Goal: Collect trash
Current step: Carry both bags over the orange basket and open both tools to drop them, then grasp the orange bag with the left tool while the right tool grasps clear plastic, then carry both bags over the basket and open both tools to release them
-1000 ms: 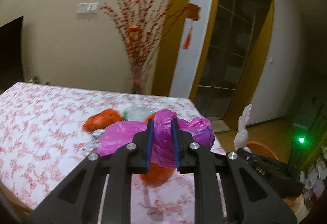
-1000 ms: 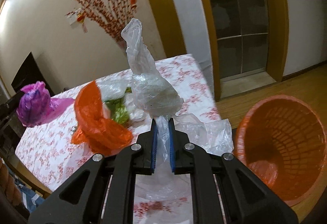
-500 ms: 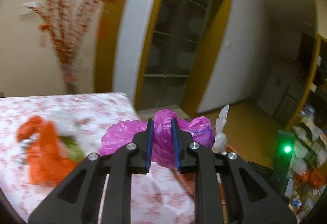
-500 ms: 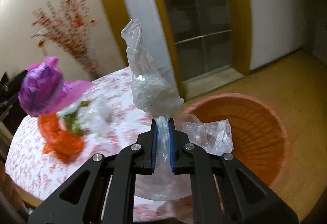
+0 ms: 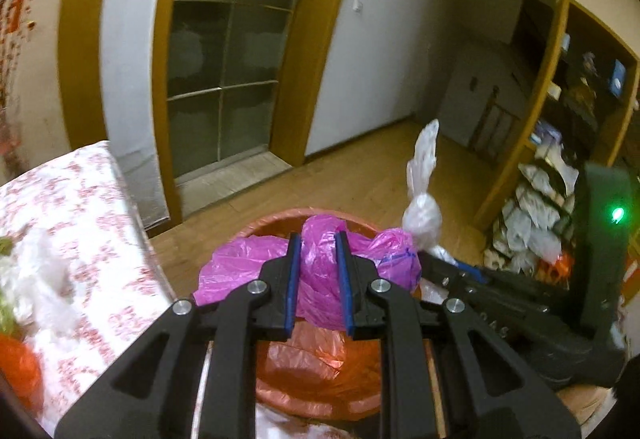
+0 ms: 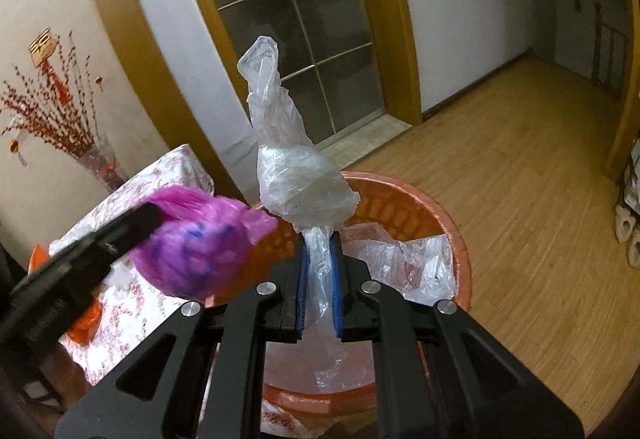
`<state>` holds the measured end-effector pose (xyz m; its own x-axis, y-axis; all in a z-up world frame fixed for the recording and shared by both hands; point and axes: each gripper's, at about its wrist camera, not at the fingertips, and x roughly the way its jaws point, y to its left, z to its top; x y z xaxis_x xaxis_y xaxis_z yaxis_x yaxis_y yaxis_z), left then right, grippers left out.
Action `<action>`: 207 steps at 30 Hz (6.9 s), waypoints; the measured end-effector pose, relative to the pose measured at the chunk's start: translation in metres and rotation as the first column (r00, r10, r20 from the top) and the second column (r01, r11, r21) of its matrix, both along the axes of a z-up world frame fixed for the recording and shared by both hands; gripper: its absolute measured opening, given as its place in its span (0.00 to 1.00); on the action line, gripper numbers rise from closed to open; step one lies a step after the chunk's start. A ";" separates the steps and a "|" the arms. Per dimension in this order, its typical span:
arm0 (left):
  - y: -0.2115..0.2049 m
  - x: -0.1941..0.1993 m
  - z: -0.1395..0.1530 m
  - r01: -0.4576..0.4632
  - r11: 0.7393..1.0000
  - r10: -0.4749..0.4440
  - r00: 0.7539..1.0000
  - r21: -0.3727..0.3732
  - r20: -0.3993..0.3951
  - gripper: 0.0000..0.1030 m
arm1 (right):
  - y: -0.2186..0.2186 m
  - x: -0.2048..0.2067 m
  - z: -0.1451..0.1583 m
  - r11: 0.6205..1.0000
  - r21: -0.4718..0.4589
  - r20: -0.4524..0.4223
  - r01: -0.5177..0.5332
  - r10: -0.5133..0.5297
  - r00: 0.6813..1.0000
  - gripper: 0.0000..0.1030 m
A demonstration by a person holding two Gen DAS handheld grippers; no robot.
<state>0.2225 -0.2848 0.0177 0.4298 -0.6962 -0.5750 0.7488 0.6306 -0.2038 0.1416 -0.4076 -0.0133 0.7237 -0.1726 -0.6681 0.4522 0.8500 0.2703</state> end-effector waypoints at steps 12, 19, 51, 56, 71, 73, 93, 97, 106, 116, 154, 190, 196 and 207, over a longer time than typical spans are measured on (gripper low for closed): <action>-0.033 0.026 -0.045 0.071 0.996 -0.068 0.997 0.059 -0.041 0.18 | -0.018 0.011 -0.021 0.998 0.059 -0.023 0.029 -0.027 0.999 0.10; -0.035 0.036 -0.061 0.054 0.995 -0.048 0.996 0.082 -0.080 0.25 | -0.029 0.014 -0.030 0.995 0.098 -0.024 0.024 -0.022 0.999 0.17; 0.195 0.023 -0.012 -0.506 0.855 0.496 0.861 0.115 0.111 0.67 | 0.094 0.040 -0.019 0.968 0.028 -0.020 -0.250 0.251 0.968 0.44; 0.268 0.017 -0.007 -0.673 0.731 0.659 0.739 0.111 0.142 0.70 | 0.133 0.052 -0.023 0.939 0.020 -0.033 -0.343 0.344 0.939 0.44; 0.323 0.058 -0.039 -0.723 0.669 0.738 0.674 0.175 -0.039 0.20 | 0.196 0.070 -0.027 0.882 0.008 -0.058 -0.472 0.471 0.880 0.44; 0.328 0.055 -0.042 -0.717 0.679 0.731 0.680 0.160 -0.055 0.11 | 0.200 0.074 -0.027 0.878 0.005 -0.056 -0.479 0.478 0.876 0.44; 0.368 0.031 -0.012 -0.705 0.708 0.706 0.705 0.045 -0.067 0.07 | 0.255 0.201 -0.061 0.868 0.010 -0.154 -0.497 0.493 0.857 0.23; 0.365 0.030 -0.010 -0.697 0.716 0.697 0.713 0.040 -0.071 0.07 | 0.250 0.197 -0.064 0.868 0.014 -0.159 -0.496 0.491 0.856 0.03; 0.346 0.028 0.004 -0.663 0.749 0.662 0.747 0.009 -0.067 0.07 | 0.222 0.156 -0.021 0.879 -0.033 -0.029 -0.476 0.475 0.880 0.02; 0.290 0.030 0.016 -0.579 0.815 0.577 0.814 -0.008 -0.057 0.07 | 0.167 0.112 0.006 0.924 -0.048 0.039 -0.379 0.381 0.924 0.02; 0.026 0.033 -0.015 -0.101 0.993 0.088 0.980 -0.066 -0.176 0.07 | 0.024 -0.011 -0.004 0.993 -0.073 0.063 0.089 -0.084 0.994 0.02; -0.011 0.040 -0.064 -0.088 0.994 0.101 0.971 0.070 -0.216 0.39 | -0.004 -0.003 -0.035 0.993 0.021 -0.006 0.120 -0.120 0.993 0.32; 0.000 0.044 -0.066 -0.112 0.990 0.128 0.970 0.085 -0.208 0.47 | -0.003 -0.004 -0.035 0.993 0.022 -0.010 0.117 -0.117 0.993 0.32; 0.038 0.045 -0.059 -0.185 0.976 0.202 0.966 0.117 -0.161 0.56 | 0.017 -0.001 -0.027 0.996 -0.007 0.001 0.084 -0.084 0.996 0.50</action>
<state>0.2675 -0.2467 -0.0408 0.4400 -0.5443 -0.7143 0.5700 0.7839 -0.2462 0.1402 -0.3906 -0.0405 0.7070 -0.2369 -0.6664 0.5216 0.8109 0.2651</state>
